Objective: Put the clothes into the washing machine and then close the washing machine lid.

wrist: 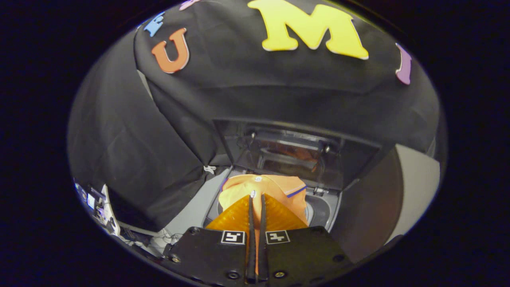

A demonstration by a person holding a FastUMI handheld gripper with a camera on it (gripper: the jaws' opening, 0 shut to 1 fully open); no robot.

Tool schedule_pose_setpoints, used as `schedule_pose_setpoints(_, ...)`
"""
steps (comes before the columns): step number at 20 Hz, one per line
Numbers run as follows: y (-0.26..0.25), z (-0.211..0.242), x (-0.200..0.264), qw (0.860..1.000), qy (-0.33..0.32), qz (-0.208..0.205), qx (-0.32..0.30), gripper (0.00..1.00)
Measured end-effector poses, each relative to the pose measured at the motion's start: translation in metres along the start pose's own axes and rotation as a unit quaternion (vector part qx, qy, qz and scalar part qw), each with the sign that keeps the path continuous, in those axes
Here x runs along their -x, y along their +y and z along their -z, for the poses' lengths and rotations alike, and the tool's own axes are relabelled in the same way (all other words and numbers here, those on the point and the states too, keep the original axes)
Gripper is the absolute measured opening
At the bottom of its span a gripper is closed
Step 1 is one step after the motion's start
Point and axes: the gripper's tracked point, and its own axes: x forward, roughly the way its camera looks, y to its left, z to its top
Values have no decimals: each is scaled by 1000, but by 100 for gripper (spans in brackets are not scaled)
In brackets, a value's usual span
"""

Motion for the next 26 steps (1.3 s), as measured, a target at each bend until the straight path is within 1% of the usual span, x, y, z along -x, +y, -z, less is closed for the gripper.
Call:
schedule_pose_setpoints(2, -9, 14, -32, 1000, 10, 27, 7, 6)
schedule_pose_setpoints(5, -12, 34, -74, 999, 29, 41, -1, 6)
schedule_pose_setpoints(8, -19, 44, -95, 997, 40, 57, -12, 6)
schedule_pose_setpoints(11, -24, 52, -114, 997, 49, 61, -19, 6)
schedule_pose_setpoints(13, -25, 62, -123, 996, 58, 62, -30, 6)
schedule_pose_setpoints(17, -33, 87, -139, 994, 77, 67, -31, 6)
schedule_pose_setpoints(26, -39, 95, -143, 994, 82, 64, -40, 6)
